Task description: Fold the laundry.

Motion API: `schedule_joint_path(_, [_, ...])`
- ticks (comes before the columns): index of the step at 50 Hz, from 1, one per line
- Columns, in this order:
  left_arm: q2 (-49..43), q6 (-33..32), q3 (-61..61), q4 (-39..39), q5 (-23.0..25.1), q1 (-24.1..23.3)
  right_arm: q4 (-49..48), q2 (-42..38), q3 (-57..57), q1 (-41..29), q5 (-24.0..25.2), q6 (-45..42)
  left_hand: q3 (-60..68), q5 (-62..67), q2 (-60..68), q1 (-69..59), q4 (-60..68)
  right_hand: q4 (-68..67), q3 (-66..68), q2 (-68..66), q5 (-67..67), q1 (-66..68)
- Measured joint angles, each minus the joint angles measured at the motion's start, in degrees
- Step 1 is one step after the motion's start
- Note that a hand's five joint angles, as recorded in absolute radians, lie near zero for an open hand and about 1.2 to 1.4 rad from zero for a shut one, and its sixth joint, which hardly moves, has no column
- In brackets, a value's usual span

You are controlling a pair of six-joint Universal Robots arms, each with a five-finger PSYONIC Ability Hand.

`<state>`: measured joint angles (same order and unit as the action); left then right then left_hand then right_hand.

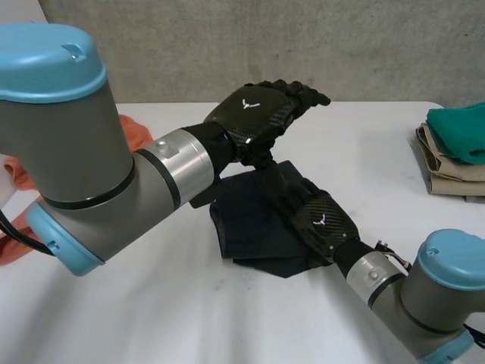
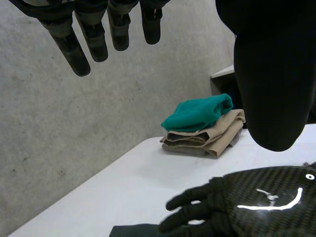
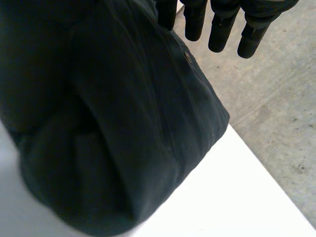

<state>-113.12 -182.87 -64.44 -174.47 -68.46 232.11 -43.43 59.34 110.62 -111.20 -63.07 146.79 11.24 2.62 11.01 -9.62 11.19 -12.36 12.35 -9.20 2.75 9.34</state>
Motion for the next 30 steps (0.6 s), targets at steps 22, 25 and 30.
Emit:
schedule_joint_path(22, [-0.26, 0.2, -0.02, -0.17, 0.01, 0.06, -2.94, -6.89, -10.67, -3.21, -1.34, 2.21, 0.0, -0.01, 0.06, 0.0, 0.01, -50.58, 50.31, -53.61, 42.18, 43.46])
schedule_joint_path(25, [-0.14, 0.19, -0.01, -0.19, 0.0, 0.09, -2.83, -6.99, -12.25, -3.3, -2.33, 4.03, 0.0, 0.0, 0.06, 0.0, 0.01, -55.53, 52.07, -55.11, 46.8, 45.04])
schedule_joint_path(30, [0.44, 0.16, 0.18, -0.64, -0.05, 0.18, -2.55, -5.82, -16.93, -2.95, -5.22, 10.23, 0.02, 0.01, 0.09, 0.0, 0.04, -56.11, 52.08, -55.11, 47.83, 44.97])
